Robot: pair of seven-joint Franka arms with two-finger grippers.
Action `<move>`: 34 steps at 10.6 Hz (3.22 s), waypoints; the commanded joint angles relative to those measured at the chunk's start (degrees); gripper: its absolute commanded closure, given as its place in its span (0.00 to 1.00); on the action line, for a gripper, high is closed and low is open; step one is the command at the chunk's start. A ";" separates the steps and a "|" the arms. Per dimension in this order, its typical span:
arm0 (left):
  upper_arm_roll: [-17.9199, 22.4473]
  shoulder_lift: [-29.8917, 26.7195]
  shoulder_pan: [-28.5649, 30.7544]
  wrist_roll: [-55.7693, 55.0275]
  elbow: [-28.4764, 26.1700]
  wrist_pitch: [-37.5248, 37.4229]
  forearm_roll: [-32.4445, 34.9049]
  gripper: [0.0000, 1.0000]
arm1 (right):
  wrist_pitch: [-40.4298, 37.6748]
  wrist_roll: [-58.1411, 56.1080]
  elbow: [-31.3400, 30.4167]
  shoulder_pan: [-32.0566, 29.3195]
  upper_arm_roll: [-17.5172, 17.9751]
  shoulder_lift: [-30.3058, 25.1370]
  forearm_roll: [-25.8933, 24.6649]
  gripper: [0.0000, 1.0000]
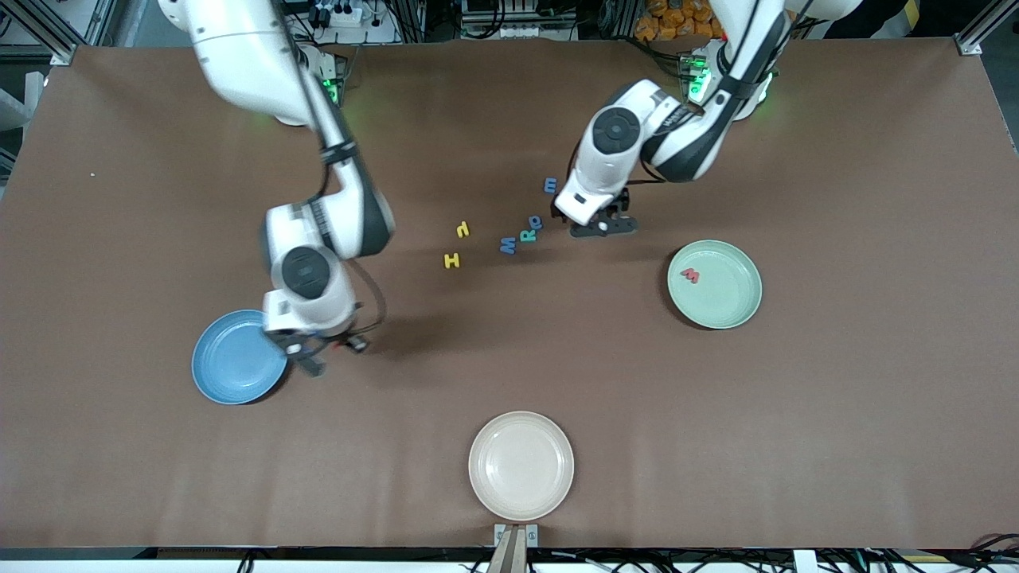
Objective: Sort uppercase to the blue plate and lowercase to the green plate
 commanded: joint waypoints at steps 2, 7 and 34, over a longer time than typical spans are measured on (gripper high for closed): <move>-0.32 0.74 -2.58 -5.37 0.62 0.09 5.67 0.00 | -0.03 -15.73 -0.27 -13.92 0.64 -0.54 -0.19 1.00; -1.46 6.96 -7.94 -11.70 0.71 3.34 12.54 0.00 | 1.90 -21.32 -0.09 -18.79 0.90 0.07 0.60 1.00; -3.22 9.79 -9.35 -14.35 -0.17 5.45 13.70 0.36 | -1.87 -32.14 1.49 -11.33 5.82 -2.21 2.80 0.00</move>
